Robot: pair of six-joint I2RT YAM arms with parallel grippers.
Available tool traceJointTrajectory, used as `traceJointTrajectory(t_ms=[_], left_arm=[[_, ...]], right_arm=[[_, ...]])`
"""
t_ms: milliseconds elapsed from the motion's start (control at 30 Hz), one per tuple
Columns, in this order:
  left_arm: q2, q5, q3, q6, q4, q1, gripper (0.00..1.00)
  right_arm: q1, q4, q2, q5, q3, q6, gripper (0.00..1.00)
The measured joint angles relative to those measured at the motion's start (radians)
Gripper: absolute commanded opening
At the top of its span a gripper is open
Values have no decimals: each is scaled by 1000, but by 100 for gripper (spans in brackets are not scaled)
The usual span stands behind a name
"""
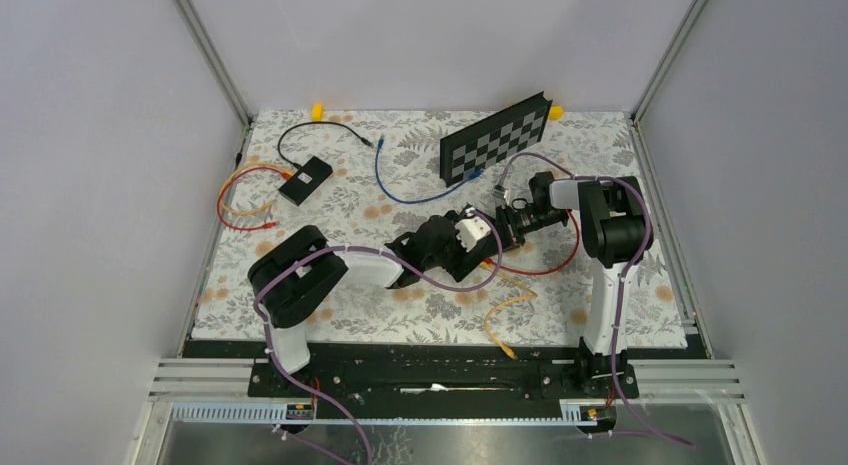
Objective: Pull the plug from the switch port
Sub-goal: Pull the connector from the switch port.
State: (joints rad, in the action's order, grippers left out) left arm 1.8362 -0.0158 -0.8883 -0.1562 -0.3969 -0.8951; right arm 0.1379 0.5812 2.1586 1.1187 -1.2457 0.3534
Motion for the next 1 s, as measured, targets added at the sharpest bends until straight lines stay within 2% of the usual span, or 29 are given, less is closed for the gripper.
traceJointTrajectory(t_ms=[100,267,667,1000], left_arm=[[0,0,0,0,0,0,87],[0,2,0,-1,2,6,87],[0,2,0,0,2,11,87],[0,5,0,0,3,13,87]], right_arm=[[0,-1,0,1,0,-8,26],[-10,-24,0,0,8,-37,32],[-14,-74,-1,34,38,-129,41],[18,-98,-5,38,44,-161,43]])
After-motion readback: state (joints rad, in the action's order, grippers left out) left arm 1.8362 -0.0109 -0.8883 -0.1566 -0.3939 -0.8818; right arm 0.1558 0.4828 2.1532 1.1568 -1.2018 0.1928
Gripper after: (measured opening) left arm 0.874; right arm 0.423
